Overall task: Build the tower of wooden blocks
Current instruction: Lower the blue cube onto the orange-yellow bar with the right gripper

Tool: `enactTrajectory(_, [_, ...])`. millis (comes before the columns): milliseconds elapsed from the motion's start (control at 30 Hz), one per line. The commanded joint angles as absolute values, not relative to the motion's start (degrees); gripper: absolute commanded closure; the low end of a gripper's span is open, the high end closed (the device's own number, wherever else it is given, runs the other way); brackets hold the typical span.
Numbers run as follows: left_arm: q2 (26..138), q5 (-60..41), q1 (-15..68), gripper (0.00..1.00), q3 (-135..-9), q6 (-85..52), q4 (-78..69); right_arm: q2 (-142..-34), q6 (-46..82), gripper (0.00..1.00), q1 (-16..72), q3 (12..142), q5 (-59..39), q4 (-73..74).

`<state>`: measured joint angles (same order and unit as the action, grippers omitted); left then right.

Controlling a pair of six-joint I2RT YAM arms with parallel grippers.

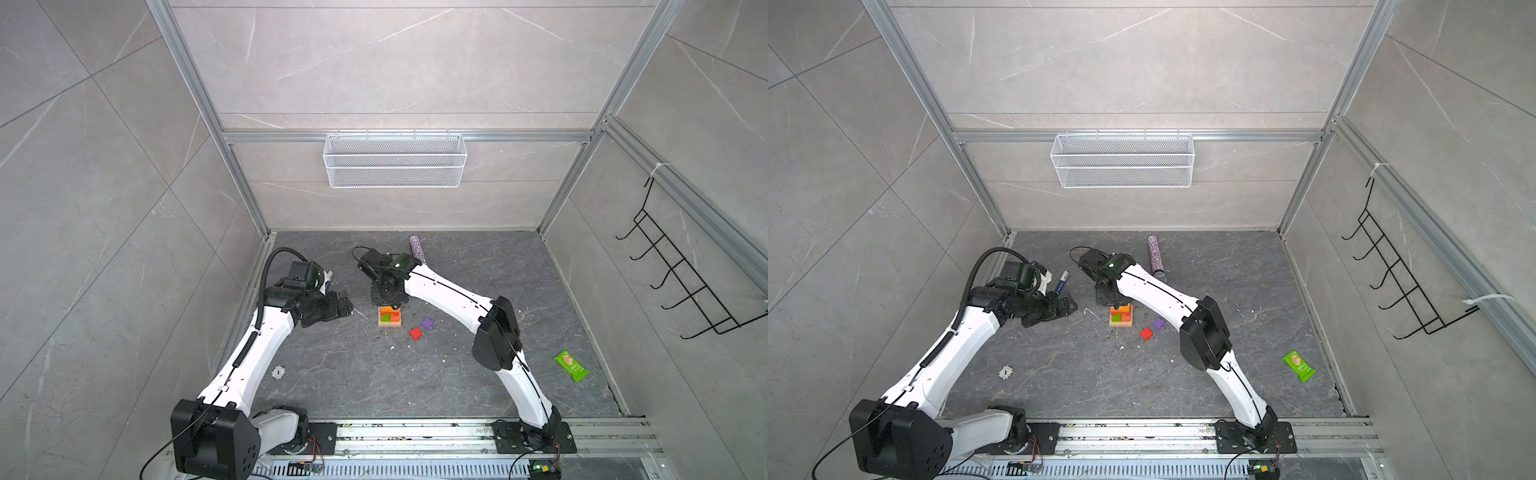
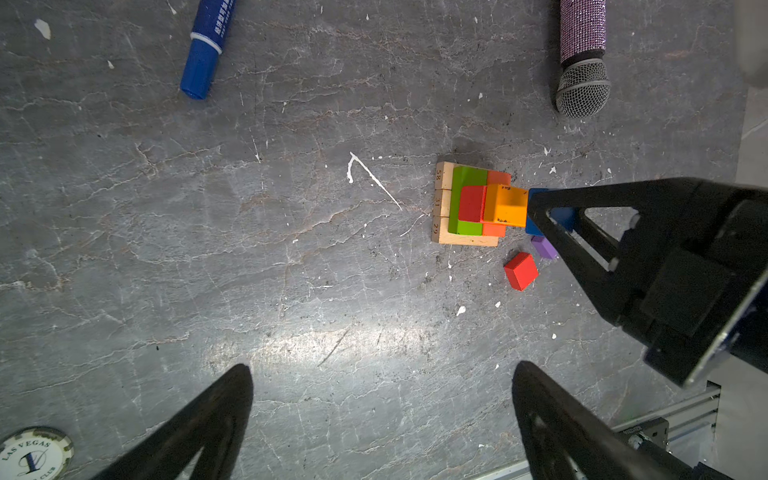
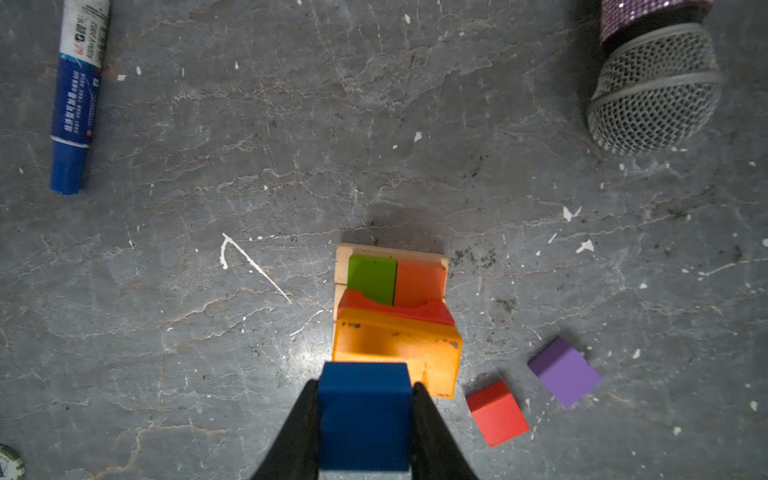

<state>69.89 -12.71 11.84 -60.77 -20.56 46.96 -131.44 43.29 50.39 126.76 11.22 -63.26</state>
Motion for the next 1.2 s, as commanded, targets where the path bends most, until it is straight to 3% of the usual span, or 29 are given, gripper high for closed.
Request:
enactTrajectory(0, [69.1,-14.7,11.4,0.01,-60.8,-19.4,46.2,-132.3,44.2,1.0,50.9,127.6,13.0,-64.8])
enactTrajectory(1167, [68.8,-15.4,11.0,0.01,-60.5,-19.4,46.0,-130.4,48.8,1.0,50.9,122.2,14.5,-61.0])
